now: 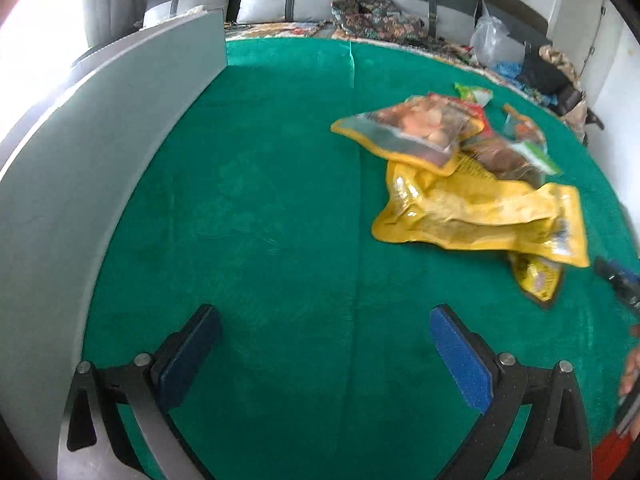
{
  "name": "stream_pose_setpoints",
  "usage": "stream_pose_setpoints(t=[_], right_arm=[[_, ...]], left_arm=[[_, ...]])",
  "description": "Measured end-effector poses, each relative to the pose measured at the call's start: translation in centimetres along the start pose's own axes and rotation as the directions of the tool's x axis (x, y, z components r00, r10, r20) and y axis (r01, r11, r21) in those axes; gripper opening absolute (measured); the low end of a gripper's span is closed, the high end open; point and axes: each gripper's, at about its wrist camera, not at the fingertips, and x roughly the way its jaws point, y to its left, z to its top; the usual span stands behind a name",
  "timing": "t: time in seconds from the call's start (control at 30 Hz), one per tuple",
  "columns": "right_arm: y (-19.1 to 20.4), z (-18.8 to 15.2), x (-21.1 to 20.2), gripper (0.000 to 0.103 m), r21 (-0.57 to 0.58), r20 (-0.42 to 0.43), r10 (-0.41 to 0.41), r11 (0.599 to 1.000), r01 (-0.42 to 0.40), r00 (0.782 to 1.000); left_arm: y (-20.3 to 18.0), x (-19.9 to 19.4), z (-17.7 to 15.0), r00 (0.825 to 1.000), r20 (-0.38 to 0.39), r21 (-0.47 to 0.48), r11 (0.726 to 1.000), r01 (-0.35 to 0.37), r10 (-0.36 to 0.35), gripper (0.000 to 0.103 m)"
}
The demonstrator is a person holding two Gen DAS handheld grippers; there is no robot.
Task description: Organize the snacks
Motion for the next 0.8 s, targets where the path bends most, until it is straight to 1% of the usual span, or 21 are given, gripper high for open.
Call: stream_pose_setpoints(t=[0.1, 0.17, 0.3, 0.8], right_arm=[[-0.02, 0.00, 0.13, 0.074, 0.006, -0.002, -0.002, 1.000, 0.002, 1.000], [0.01, -0.02, 0.23, 0.079, 0.004, -0.006, 0.005, 1.000, -0.005, 1.000], [0.19, -0.04, 0.34, 0.082, -0.004, -0.011, 0.007, 1.000, -0.007, 1.000], [0.23, -0.09, 0.37, 0.085, -0.003, -0.014, 0.013, 1.000, -0.013, 1.000]], left_arm=[[-0.47, 0.58, -0.06, 0.999, 0.026, 0.046, 0.998, -0.032, 0.031, 0.103], [-0.25, 0.42, -0.23, 0.998, 0.050, 0.039, 0.999, -0.034, 0.032, 0.103], [-0.22, 0.15, -0.51, 0.997, 0.072, 0.032, 0.999, -0.043, 0.041, 0.103], [-0.18, 0.16, -0.50, 0.997, 0.072, 0.029, 0.999, -0.044, 0.042, 0.103]])
